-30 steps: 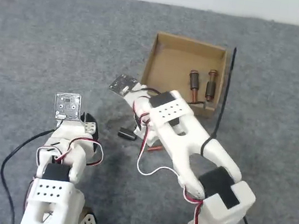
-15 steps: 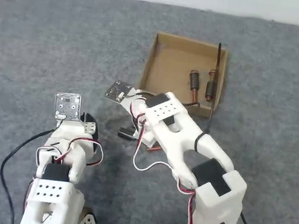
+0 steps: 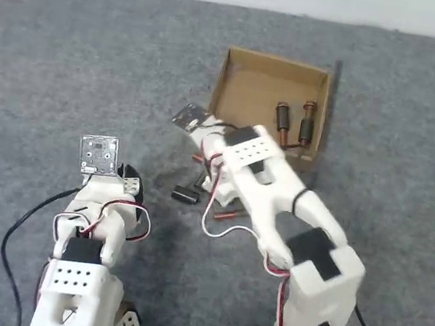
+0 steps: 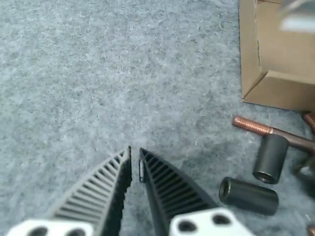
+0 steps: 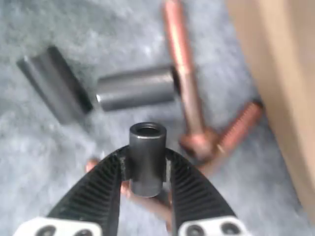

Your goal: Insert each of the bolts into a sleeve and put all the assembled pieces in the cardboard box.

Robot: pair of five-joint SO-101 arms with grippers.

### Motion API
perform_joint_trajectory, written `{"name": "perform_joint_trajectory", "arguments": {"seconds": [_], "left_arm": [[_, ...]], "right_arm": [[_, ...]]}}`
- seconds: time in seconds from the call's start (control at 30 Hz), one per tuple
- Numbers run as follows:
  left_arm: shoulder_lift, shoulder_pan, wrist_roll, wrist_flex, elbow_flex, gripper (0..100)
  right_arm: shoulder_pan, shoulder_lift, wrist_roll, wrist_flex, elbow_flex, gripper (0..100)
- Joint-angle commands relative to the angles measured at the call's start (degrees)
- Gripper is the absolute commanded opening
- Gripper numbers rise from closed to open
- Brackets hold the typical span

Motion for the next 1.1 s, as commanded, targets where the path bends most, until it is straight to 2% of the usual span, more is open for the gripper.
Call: {"name": "perform_joint_trajectory", "arguments": {"seconds": [0.0, 0.2, 0.4, 0.67, 0.87, 1.07], "left_arm": [[-1.49, -0.26, -0.53, -0.53, -0.48, 2], [-1.49, -0.26, -0.53, -0.53, -0.48, 2], [-1.49, -0.26, -0.53, -0.35, -0.48, 2], [-1.49, -0.18, -0.53, -0.35, -0.48, 3], [-1.58, 0.26, -0.53, -0.53, -0.48, 3], [-1.49, 1.93, -0.44, 0.0, -1.19, 3]], "right_arm": [[2.42, -11.3, -2.11, 2.68, 1.67, 0.7], [6.73, -25.71, -8.97, 2.59, 12.31, 0.7], [15.34, -37.85, -15.3, 2.51, 23.3, 0.7], [29.58, -43.56, -15.56, 1.8, 32.97, 0.7], [39.78, -42.42, -15.12, -8.04, 41.85, 0.7], [46.46, -42.42, -15.12, -10.24, 45.1, 0.7]]}}
